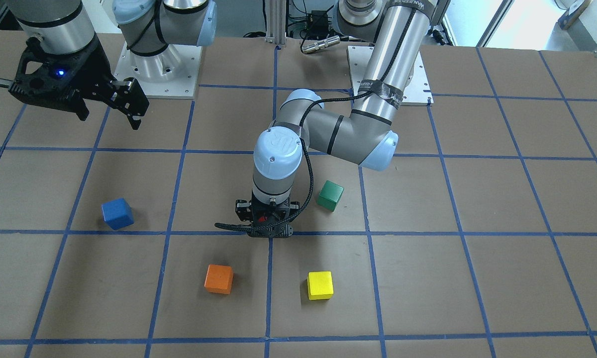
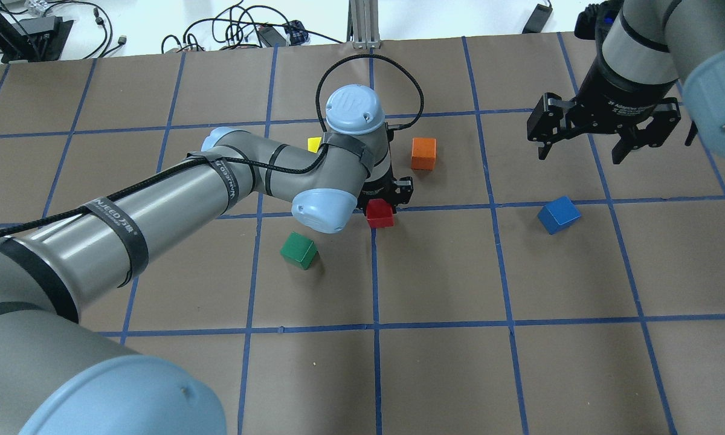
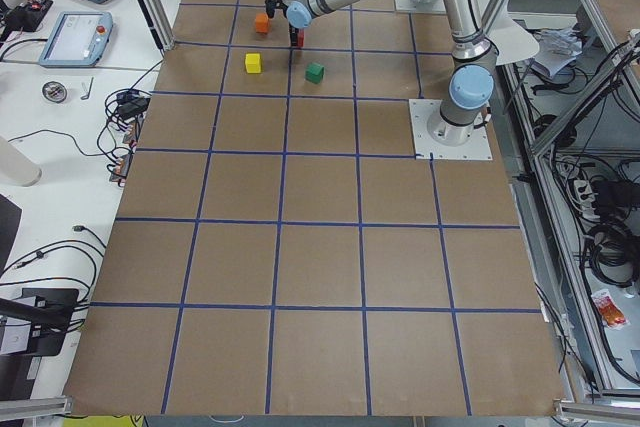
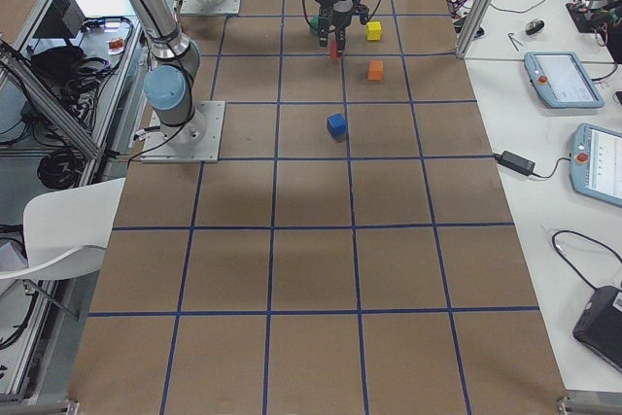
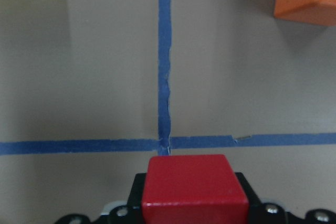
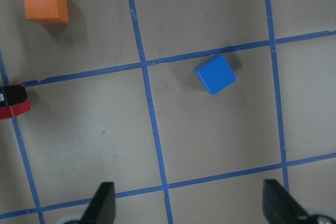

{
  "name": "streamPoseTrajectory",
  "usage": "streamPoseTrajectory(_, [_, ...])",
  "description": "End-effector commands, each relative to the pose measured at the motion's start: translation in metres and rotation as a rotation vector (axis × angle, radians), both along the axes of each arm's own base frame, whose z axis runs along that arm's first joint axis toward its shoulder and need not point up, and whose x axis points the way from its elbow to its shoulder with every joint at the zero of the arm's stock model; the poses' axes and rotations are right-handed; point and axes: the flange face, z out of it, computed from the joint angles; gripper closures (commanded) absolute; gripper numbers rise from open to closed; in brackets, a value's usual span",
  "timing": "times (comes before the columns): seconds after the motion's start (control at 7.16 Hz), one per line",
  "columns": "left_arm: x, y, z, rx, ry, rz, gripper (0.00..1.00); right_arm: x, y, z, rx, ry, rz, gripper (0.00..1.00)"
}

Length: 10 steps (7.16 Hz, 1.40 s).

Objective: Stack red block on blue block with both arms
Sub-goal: 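Carry the red cube with the left gripper to the table centre, then open the left gripper to set the red cube down, lift away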

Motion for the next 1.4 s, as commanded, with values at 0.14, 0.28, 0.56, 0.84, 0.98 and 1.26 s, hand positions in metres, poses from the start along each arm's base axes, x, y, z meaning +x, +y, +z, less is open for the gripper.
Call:
streamPoseTrajectory(0.14, [-0.003,-0.005,0.001,-0.05,0.018,-0.007,0.0,0.001,0.0,-0.001,0.001,0.0,-0.003,0.0])
streamPoseTrajectory(0.28, [-0.001,-0.009,0.022,-0.076,0.031,-0.002,0.0,0.0,-0.002,-0.004,0.008,0.0,0.0,0.0])
streamPoseTrajectory(0.56, [0.011,-0.013,0.074,-0.13,0.05,0.01,0.0,0.0,-0.008,-0.008,0.005,-0.002,0.0,0.0])
streamPoseTrajectory(0.84, [0.094,-0.027,0.15,-0.07,0.003,-0.101,0.0,0.001,-0.014,-0.013,0.009,-0.008,-0.015,0.0])
streamPoseTrajectory(0.98, [0.141,-0.023,0.186,-0.067,-0.005,-0.129,0.0,0.001,-0.022,-0.026,0.037,-0.011,-0.017,0.0])
streamPoseTrajectory(1.26, [0.202,0.002,0.254,-0.089,-0.011,-0.141,0.0,0.007,-0.041,-0.04,0.015,-0.019,-0.009,0.0])
